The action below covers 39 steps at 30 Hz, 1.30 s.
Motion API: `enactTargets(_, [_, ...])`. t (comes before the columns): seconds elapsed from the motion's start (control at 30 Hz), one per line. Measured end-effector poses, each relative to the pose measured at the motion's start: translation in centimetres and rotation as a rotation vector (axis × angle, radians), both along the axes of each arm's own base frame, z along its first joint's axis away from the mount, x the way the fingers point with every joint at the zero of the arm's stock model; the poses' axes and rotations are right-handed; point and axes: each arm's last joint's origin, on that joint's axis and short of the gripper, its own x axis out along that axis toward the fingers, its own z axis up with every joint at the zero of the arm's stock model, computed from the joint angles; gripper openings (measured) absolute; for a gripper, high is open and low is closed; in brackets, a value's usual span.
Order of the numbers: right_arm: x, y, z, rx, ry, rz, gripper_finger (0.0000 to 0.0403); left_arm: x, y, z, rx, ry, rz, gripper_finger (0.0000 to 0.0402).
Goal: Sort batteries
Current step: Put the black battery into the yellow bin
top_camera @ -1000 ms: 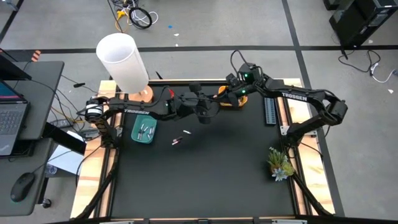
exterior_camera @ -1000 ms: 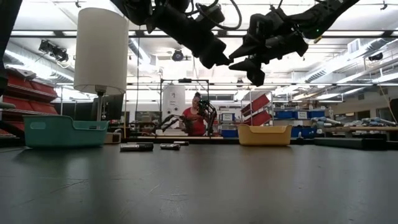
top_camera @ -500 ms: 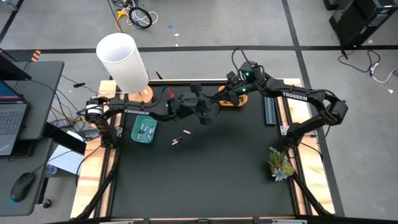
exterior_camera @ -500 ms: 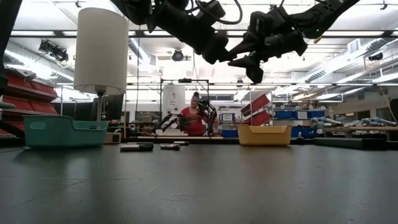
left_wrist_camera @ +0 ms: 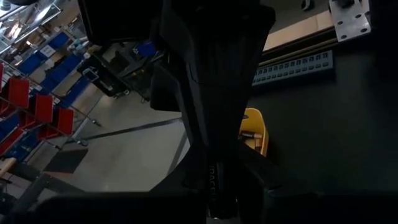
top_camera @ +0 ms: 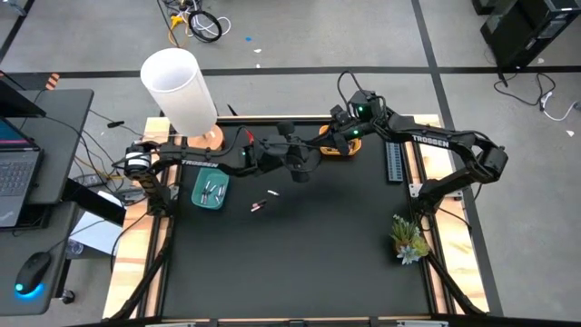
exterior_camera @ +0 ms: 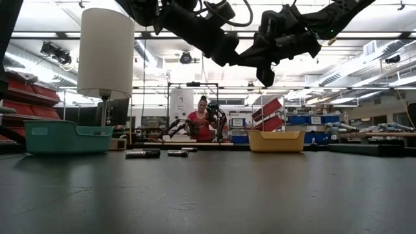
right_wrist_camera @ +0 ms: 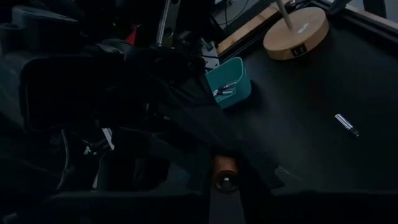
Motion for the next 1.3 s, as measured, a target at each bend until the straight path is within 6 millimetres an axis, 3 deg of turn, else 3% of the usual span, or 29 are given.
enactTargets(0.17, [0.0,0.0,0.0,-0.002,0.001,0.01,0.0051,0.0,0.0,0.0,-0.042,-0.022,0.015,0.0071])
enactTargets(0.4, [0.0,0.0,-0.2,-0.01,0.016,0.0,0.0051,-0.1,0.0,-0.3,-0.144,-0.058,0.067,0.0227])
enactTargets(0.53, [-0.3,-0.3,-0.4,-0.008,0.049,-0.044,0.0051,-0.3,0.1,-0.7,-0.298,-0.107,0.145,0.027])
enactTargets(0.83, [-2.4,-1.0,-2.1,-0.05,0.344,-0.193,0.0051,-3.1,0.0,-0.8,-0.704,-0.115,0.369,0.0259])
enactTargets(0.97, [-3.0,-1.6,-2.1,-0.18,0.514,-0.285,0.0051,-4.5,1.2,-0.9,-0.897,-0.06,0.406,0.0243])
enactTargets(1.07, [-2.9,-2.7,-3.3,-0.206,0.62,-0.334,0.0051,-5.4,2.7,-1.7,-1.066,0.009,0.433,0.0233])
enactTargets(1.3, [-2.9,-4.8,-7.0,-0.085,0.775,-0.35,0.0051,-6.4,3.9,-2.1,-1.135,0.051,0.497,0.0212])
